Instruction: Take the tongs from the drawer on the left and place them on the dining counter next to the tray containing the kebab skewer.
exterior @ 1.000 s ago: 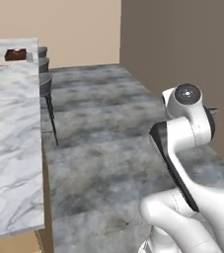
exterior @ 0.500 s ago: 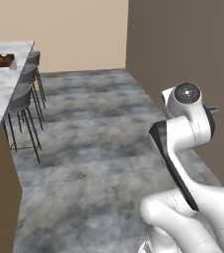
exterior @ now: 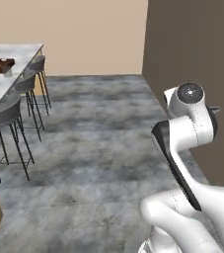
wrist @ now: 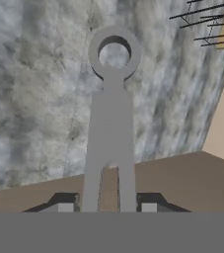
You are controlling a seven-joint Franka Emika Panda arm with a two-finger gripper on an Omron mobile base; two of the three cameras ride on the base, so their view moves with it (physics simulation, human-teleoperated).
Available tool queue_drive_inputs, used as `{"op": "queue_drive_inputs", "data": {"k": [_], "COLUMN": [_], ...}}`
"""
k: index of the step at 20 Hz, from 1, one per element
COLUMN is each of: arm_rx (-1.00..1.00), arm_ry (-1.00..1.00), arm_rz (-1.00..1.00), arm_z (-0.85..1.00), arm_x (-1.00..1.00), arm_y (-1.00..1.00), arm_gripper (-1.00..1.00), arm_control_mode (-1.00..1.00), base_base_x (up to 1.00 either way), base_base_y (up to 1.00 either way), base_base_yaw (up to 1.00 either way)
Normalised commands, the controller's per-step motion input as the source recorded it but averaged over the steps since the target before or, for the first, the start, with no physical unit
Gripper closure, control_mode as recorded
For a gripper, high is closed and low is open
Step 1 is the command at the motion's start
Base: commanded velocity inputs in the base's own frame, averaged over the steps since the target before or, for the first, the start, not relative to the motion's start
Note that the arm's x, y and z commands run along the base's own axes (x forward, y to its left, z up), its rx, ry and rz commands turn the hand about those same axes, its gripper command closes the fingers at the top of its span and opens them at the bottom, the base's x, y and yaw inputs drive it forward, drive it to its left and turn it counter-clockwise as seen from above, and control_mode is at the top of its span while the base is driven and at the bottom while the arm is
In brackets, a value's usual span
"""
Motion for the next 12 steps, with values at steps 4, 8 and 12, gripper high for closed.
{"op": "queue_drive_inputs", "data": {"k": [4, 8, 12], "arm_rx": [0.0, 0.0, 0.0], "arm_ry": [0.0, 0.0, 0.0], "arm_rz": [0.0, 0.0, 0.0], "arm_z": [0.0, 0.0, 0.0], "arm_x": [0.0, 0.0, 0.0], "arm_y": [0.0, 0.0, 0.0], "arm_gripper": [1.0, 1.0, 1.0], "arm_control_mode": [1.0, 1.0, 1.0], "base_base_x": [1.0, 1.0, 1.0], "base_base_y": [-0.34, -0.27, -0.46], "base_base_yaw": [0.27, 0.25, 0.21]}}
